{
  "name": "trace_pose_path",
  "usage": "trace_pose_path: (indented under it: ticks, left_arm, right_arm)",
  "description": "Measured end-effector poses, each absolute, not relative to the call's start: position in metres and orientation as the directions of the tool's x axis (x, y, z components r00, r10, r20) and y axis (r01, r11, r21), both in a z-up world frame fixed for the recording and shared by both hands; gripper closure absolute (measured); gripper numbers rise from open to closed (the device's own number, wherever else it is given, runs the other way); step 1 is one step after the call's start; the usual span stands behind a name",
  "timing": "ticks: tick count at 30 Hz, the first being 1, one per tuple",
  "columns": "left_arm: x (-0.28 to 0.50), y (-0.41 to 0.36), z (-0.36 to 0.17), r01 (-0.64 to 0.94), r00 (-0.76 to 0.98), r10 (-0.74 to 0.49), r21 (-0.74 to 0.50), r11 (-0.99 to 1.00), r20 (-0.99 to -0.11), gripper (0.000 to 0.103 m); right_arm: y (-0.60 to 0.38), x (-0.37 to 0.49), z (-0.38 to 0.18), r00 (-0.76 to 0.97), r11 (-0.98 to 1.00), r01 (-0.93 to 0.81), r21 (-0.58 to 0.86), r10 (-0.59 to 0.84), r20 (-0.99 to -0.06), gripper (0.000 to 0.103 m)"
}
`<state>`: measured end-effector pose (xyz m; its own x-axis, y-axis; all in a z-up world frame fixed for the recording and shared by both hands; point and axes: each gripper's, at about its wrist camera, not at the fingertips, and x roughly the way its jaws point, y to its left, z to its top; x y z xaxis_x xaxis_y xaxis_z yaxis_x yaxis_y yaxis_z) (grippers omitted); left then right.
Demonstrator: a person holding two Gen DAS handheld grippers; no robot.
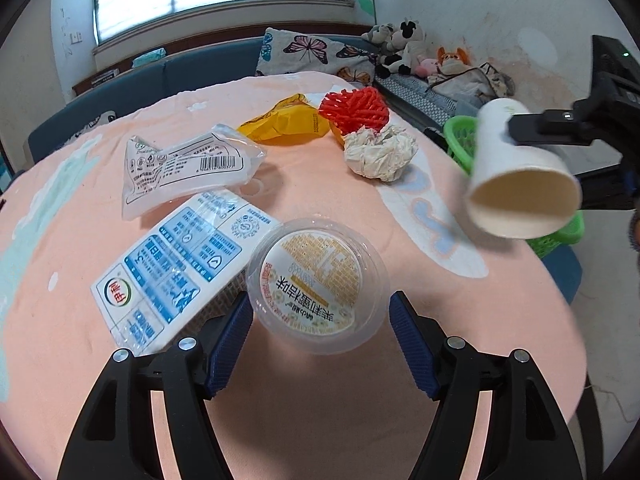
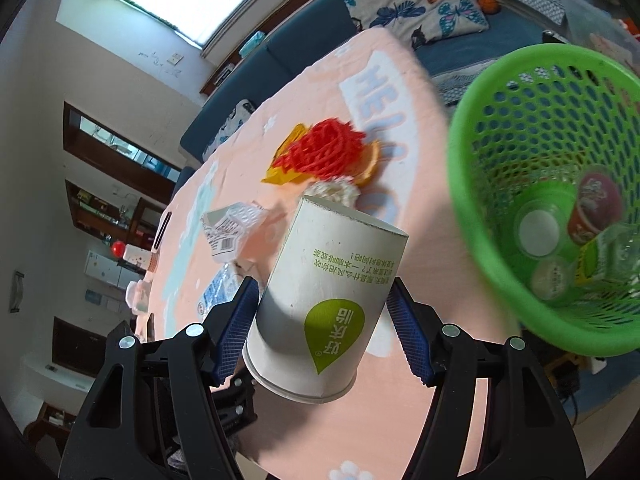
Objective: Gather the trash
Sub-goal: 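Grasp the clear plastic tub with the left gripper while the right gripper carries the cup, then drop the cup into the basket with the right gripper while the left carries the tub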
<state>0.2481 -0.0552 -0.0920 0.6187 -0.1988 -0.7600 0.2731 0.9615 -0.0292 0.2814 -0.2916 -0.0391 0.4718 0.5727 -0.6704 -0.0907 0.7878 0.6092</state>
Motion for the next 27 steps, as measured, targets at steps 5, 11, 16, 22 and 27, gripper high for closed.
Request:
trace_pose_path:
  ticks: [5, 11, 16, 22, 27]
  left_arm:
    - [0.253, -0.061, -0.097, 0.262, 0.619, -0.158, 0.012, 0.965, -0.770, 0.035]
    - [0.254, -0.060, -0.098, 0.243, 0.618, -0.142, 0.015, 0.970, -0.773, 0.045]
    - [0.252, -0.056, -0.096, 0.231, 0.628, -0.154, -0.007, 0.973, -0.763, 0.051]
    - [0.250, -0.055, -0.097, 0.237, 0.629, -0.166, -0.017, 0.971, -0.759, 0.051]
    - [0.248, -0.055, -0.095, 0.242, 0.637, -0.174, -0.019, 0.970, -0.751, 0.051]
  right_arm:
    - [-0.312, 0.276, -0.039, 0.496, 0.804, -0.069, 0.591, 0.542, -0.678, 0.037]
    - [-0.335, 0.270, -0.036, 0.539, 0.843, -0.042, 0.536, 0.471, -0.698, 0.038]
    - [-0.356, 0.267, -0.033, 0.577, 0.869, -0.003, 0.495, 0.406, -0.709, 0.041]
    - [-0.366, 0.267, -0.047, 0.559, 0.856, 0.026, 0.517, 0.416, -0.717, 0.042]
    - [-0.356, 0.265, -0.050, 0.544, 0.852, -0.007, 0.523, 0.442, -0.713, 0.042]
